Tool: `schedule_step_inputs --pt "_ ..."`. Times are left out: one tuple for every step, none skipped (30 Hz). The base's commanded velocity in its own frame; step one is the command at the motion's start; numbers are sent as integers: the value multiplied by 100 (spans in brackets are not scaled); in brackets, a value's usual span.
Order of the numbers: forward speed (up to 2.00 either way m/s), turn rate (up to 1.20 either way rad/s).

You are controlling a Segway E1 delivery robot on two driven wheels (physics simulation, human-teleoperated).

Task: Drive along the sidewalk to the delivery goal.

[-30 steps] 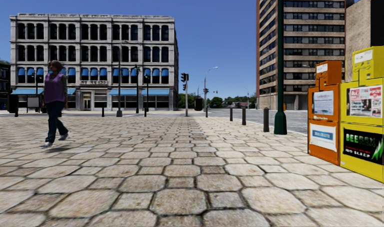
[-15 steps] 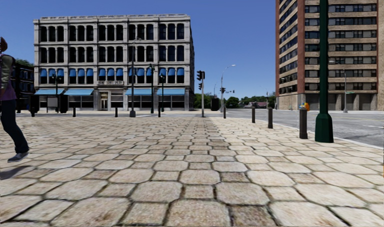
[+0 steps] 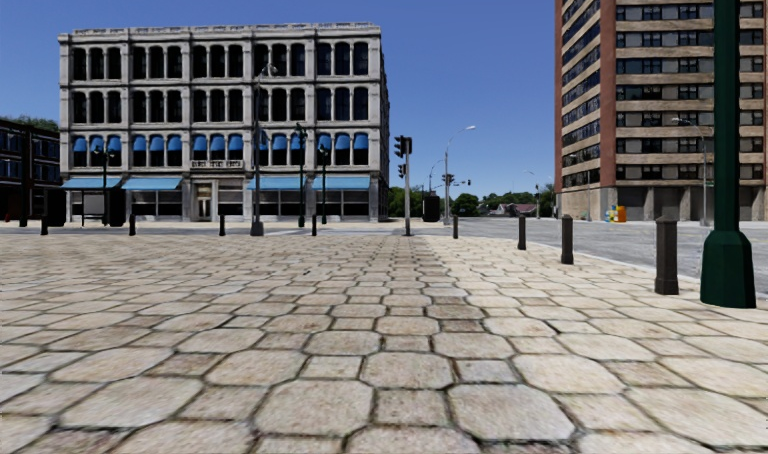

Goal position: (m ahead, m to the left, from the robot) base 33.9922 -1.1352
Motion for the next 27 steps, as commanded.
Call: schedule_step_inputs --pt "200 0" --pt "200 0" --pt "200 0" --pt "200 0" --pt "200 0" --pt "200 0" --pt "200 0" --pt "200 0" --pt "200 0" --pt "200 0" --pt "200 0" --pt "200 0" --pt "200 0" --pt "200 0" --pt "200 0" --pt "200 0" --pt "200 0" --pt "200 0" --pt "200 0" --pt "200 0" --pt "200 0" --pt "200 0" --pt "200 0" --pt "200 0" --pt "200 0" --pt "200 0" --pt "200 0"
